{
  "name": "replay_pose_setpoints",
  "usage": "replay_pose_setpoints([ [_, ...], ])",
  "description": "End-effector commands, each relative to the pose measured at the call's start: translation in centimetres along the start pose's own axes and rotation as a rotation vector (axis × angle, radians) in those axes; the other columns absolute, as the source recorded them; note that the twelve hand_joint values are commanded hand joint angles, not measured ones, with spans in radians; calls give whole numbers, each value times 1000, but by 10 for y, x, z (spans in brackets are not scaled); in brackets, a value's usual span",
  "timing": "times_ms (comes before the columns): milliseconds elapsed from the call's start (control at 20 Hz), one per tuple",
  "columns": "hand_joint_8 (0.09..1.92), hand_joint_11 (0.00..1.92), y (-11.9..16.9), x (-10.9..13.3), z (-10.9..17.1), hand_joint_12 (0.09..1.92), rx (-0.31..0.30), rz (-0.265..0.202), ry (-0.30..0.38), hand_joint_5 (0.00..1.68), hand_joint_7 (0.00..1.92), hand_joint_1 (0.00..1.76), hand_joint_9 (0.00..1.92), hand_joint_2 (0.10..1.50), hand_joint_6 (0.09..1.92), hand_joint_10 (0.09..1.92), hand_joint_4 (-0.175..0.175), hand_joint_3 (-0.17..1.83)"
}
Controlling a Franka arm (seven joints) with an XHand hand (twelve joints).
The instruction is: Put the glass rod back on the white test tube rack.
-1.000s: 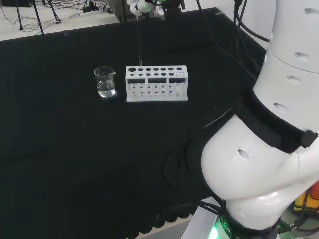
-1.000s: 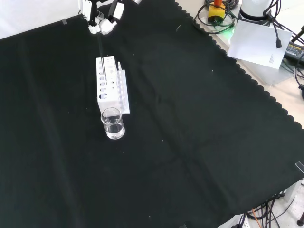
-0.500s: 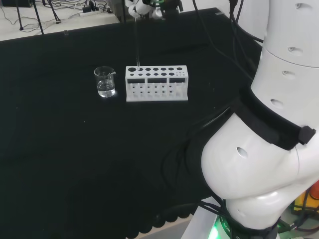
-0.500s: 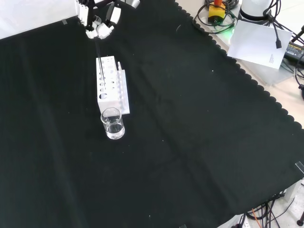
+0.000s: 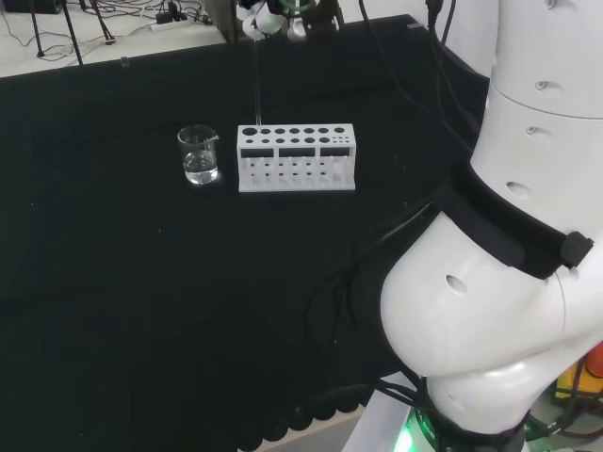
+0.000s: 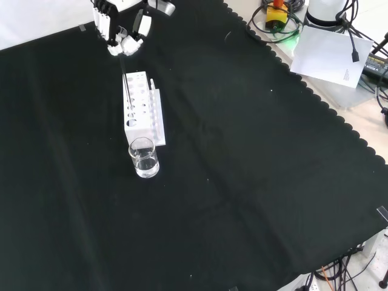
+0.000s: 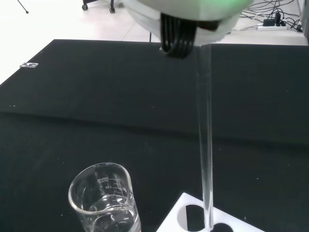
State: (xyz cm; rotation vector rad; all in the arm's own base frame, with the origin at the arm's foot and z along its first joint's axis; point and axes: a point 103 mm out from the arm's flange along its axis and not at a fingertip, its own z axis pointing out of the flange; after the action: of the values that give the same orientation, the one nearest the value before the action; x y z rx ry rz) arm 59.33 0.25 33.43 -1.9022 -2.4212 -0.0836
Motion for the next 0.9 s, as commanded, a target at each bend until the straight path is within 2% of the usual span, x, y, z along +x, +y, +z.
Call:
replay_pose_setpoints([
  [50, 946, 1376, -3, -4, -7, 1049, -10, 9, 0, 1203, 1253, 1316, 1648, 749, 460, 782, -175, 540],
  [900, 946, 1372, -20, 2, -15, 1051, -10, 11, -12, 1203, 1253, 1316, 1648, 749, 461, 782, -175, 539],
])
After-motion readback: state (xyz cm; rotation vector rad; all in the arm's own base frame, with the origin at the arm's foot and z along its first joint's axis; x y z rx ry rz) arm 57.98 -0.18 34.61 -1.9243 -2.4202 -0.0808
